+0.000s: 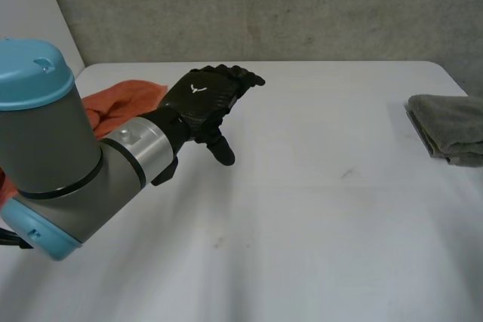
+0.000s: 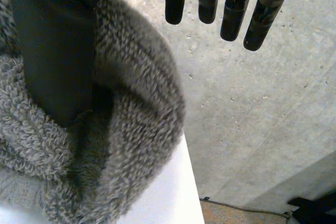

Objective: Fold the laundry.

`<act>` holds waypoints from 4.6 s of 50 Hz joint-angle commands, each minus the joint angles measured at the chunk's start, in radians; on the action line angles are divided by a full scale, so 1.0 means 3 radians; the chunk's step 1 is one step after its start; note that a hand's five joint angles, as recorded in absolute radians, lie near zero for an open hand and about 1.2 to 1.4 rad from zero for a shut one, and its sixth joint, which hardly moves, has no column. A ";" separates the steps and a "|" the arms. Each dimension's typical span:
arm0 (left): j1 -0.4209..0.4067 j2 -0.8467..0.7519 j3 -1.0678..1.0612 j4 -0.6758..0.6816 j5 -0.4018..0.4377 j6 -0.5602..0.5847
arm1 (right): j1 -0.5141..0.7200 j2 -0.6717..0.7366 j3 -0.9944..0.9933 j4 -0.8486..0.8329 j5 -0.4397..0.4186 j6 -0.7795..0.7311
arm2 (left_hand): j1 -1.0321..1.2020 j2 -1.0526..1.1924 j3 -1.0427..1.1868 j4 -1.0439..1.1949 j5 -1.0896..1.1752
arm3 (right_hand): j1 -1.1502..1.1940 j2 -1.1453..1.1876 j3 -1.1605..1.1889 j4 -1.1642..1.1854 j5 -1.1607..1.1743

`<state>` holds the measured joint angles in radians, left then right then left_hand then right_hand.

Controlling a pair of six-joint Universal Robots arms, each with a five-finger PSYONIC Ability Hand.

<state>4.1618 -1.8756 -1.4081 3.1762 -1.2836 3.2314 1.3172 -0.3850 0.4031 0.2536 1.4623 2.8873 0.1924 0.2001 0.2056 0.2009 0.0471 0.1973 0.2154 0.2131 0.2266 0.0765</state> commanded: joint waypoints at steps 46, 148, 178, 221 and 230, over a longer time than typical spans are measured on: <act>0.2280 -0.0997 0.0198 0.0564 -0.0104 0.1950 | 0.2281 -0.3027 0.4095 -0.1137 -0.0978 -0.0763 | -0.0060 -0.0085 -0.0103 -0.0088 -0.0157 | -0.0076 -0.0136 -0.0129 -0.0174 -0.0255; 0.0747 0.0263 -0.0450 0.0258 -0.0564 0.1654 | 0.2574 -0.1617 0.1716 -0.0453 -0.0537 -0.0436 | 0.4013 0.3987 0.3969 0.3985 0.3915 | -0.0076 -0.0136 -0.0129 -0.0174 -0.0255; 0.0020 0.1942 -0.0972 -0.0253 -0.0584 0.1858 | 0.2737 0.0041 -0.0183 0.0857 -0.2251 -0.0543 | 0.4013 0.3987 0.3969 0.3985 0.3915 | -0.0076 -0.0136 -0.0129 -0.0174 -0.0255; 0.0470 0.1450 -0.0793 0.0406 -0.0599 0.1910 | 0.2083 -0.2205 0.2544 0.0366 -0.0804 -0.0656 | 0.4013 0.3987 0.3969 0.3985 0.3915 | -0.0076 -0.0136 -0.0129 -0.0174 -0.0255; 0.0496 0.1558 -0.0767 0.0401 -0.0615 0.1910 | 0.2195 -0.1616 0.1980 0.0868 -0.1407 -0.0222 | 0.4013 0.3987 0.3969 0.3985 0.3915 | -0.0076 -0.0136 -0.0129 -0.0174 -0.0255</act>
<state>4.3054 -1.4187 -1.6422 3.2976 -1.4666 3.8040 1.9584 -0.9681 1.0878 0.4385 1.1621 2.7385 1.1370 1.1936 1.1873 1.1984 0.9571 0.1957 0.2118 0.2083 0.2244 0.0631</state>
